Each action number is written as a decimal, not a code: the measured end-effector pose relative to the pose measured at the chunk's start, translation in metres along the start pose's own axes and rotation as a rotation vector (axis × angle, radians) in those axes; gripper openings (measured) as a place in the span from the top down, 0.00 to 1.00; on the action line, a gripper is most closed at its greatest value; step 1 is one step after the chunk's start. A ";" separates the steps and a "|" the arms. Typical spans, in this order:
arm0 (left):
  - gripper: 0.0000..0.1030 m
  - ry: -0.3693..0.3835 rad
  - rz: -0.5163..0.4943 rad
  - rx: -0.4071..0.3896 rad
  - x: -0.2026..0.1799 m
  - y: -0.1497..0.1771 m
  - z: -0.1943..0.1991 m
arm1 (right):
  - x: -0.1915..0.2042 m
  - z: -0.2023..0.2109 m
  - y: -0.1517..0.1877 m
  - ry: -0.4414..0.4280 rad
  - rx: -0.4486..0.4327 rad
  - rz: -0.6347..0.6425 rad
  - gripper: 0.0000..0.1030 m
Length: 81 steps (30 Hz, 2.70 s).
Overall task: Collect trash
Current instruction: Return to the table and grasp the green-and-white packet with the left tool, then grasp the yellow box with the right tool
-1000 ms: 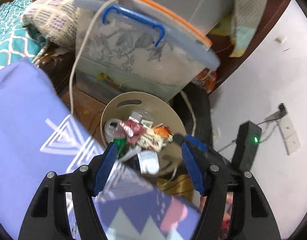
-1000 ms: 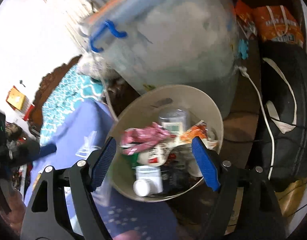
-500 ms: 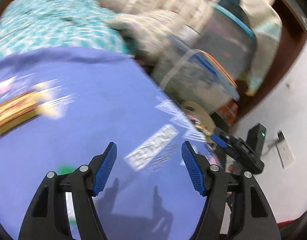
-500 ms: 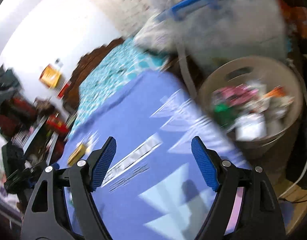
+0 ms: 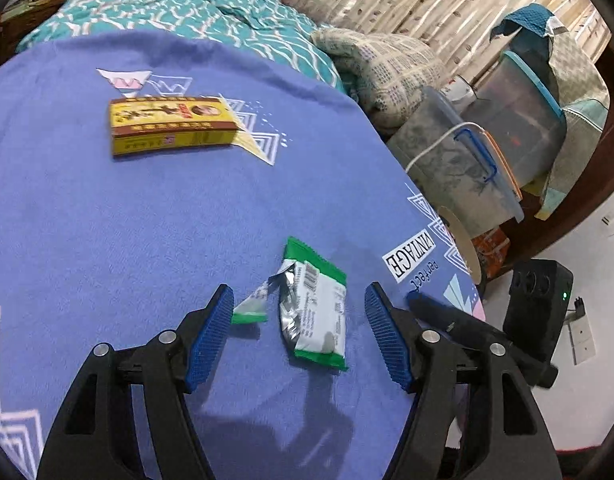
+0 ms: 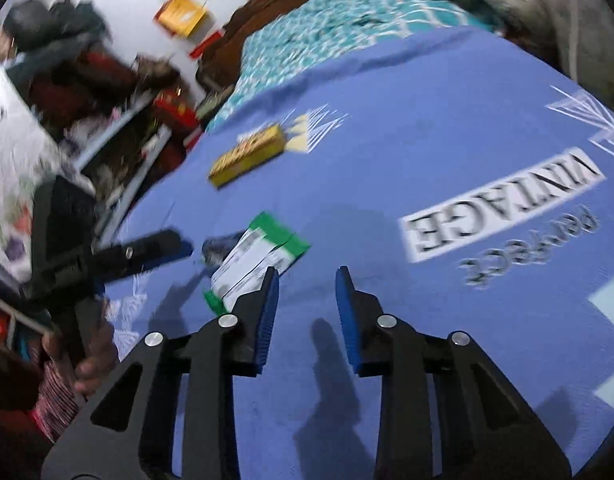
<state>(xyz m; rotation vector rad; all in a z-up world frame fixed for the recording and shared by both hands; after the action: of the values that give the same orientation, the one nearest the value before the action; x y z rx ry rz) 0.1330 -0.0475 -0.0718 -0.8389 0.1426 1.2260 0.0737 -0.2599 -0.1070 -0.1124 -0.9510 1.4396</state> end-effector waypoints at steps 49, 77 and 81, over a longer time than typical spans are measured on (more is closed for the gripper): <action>0.98 0.064 0.098 -0.150 0.067 0.010 0.063 | 0.021 -0.041 -0.075 -0.041 -0.005 0.029 0.29; 0.98 0.199 0.235 -0.197 0.115 0.012 0.073 | 0.076 -0.145 -0.111 -0.001 0.392 0.410 0.38; 0.98 0.201 0.235 -0.198 0.114 0.012 0.073 | 0.078 -0.122 -0.101 0.102 0.239 0.513 0.22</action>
<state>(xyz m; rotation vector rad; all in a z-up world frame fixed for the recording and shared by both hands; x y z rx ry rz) 0.1406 0.0874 -0.0864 -1.1428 0.2927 1.3886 0.2147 -0.1555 -0.0878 -0.2646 -0.6835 1.9892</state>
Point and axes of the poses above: each gripper's, at about its wrist camera, not at the fingertips, and z roughly against the way its jaws point, x to its left, y to its underside, the point moved 3 cm from there along -z, roughly the way its jaws point, and after that the axes turned 3 degrees about z, right-handed, at the moved point
